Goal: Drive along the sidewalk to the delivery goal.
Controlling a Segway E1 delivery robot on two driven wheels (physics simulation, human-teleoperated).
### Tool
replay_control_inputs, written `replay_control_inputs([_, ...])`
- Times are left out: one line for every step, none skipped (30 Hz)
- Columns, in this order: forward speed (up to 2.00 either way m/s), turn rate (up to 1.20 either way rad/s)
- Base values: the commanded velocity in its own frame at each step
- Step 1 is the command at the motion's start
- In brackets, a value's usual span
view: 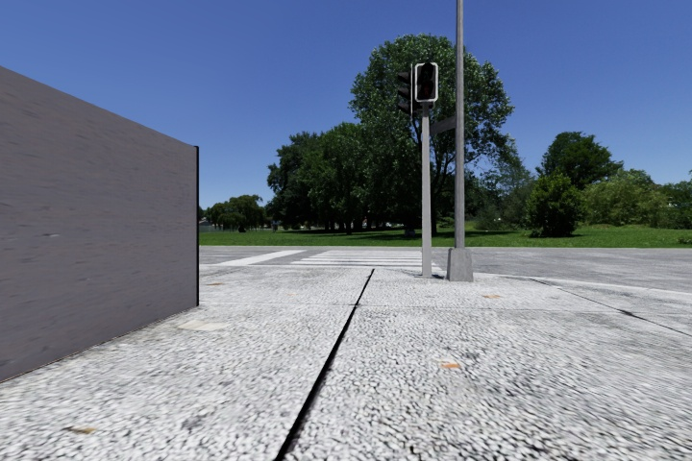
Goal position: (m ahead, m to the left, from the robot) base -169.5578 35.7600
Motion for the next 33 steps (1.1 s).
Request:
replay_control_inputs([0.0, 0.0])
replay_control_inputs([0.0, 0.0])
replay_control_inputs([0.0, 0.0])
replay_control_inputs([0.0, 0.0])
replay_control_inputs([0.0, 0.0])
replay_control_inputs([0.0, 0.0])
replay_control_inputs([0.0, 0.0])
replay_control_inputs([0.0, 0.0])
replay_control_inputs([0.0, 0.0])
replay_control_inputs([0.0, 0.0])
replay_control_inputs([0.0, 0.0])
replay_control_inputs([0.0, 0.0])
replay_control_inputs([0.0, 0.0])
replay_control_inputs([0.0, 0.0])
replay_control_inputs([0.0, 0.0])
replay_control_inputs([0.0, 0.0])
replay_control_inputs([0.0, 0.0])
replay_control_inputs([0.0, 0.0])
replay_control_inputs([0.0, 0.0])
replay_control_inputs([0.0, 0.0])
replay_control_inputs([0.0, 0.0])
replay_control_inputs([0.0, 0.0])
replay_control_inputs([0.0, 0.0])
replay_control_inputs([0.0, 0.0])
replay_control_inputs([0.0, 0.0])
replay_control_inputs([0.0, 0.0])
replay_control_inputs([0.0, 0.0])
replay_control_inputs([0.0, 0.0])
replay_control_inputs([0.0, 0.0])
replay_control_inputs([0.0, 0.0])
replay_control_inputs([1.23, 0.0])
replay_control_inputs([2.0, 0.0])
replay_control_inputs([2.0, 0.0])
